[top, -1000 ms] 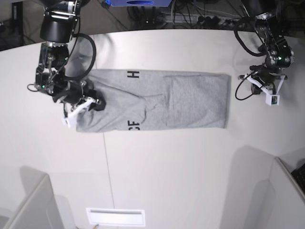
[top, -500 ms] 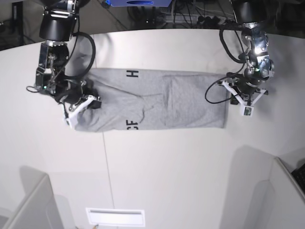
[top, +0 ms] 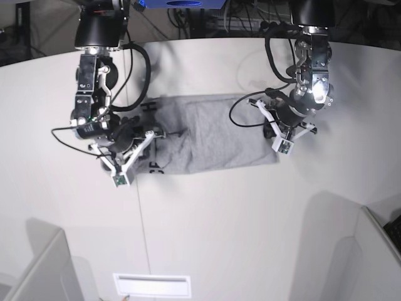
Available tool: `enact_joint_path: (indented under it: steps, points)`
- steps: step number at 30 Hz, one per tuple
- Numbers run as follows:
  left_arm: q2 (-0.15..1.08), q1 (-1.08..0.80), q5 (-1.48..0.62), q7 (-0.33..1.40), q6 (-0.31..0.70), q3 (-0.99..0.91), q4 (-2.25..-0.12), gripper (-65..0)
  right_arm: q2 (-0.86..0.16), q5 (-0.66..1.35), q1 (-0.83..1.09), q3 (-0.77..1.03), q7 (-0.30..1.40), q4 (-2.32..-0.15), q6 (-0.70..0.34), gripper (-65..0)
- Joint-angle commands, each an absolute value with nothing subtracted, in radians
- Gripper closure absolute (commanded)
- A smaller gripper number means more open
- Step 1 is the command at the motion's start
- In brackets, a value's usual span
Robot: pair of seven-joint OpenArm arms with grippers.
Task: Fold the T-shirt properly
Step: 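Grasp the bundle with both grippers and fold it over once more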
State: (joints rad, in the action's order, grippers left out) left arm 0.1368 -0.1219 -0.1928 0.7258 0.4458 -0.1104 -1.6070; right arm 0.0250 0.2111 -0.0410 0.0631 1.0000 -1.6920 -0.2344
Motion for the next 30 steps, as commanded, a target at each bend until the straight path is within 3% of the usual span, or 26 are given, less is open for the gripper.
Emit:
enact_joint_path:
  steps: [1,5,16,20,30]
  points:
    - [0.143,-0.113,-0.208,0.708,0.447,-0.119,-1.632,0.0,0.028,0.217,-0.058,0.044,1.000,-1.722,-0.211,0.0]
    - [0.168,-0.114,-0.208,0.708,0.447,-0.122,-1.635,0.0,0.058,0.220,-0.036,-0.050,1.003,-1.778,-0.143,0.0]
    - [0.260,-0.133,-0.208,0.708,0.447,-0.120,-1.627,0.0,0.128,0.220,0.012,-0.185,1.000,-1.834,-0.134,0.0]
    - [0.262,-0.140,-0.208,0.708,0.447,-0.116,-1.626,0.0,0.128,0.222,0.012,-0.252,0.998,-1.882,-0.021,0.0]
    - [0.254,-0.160,-0.105,0.708,0.450,-0.113,-1.638,0.0,0.131,0.223,0.004,-0.440,0.924,-1.876,0.142,0.0]
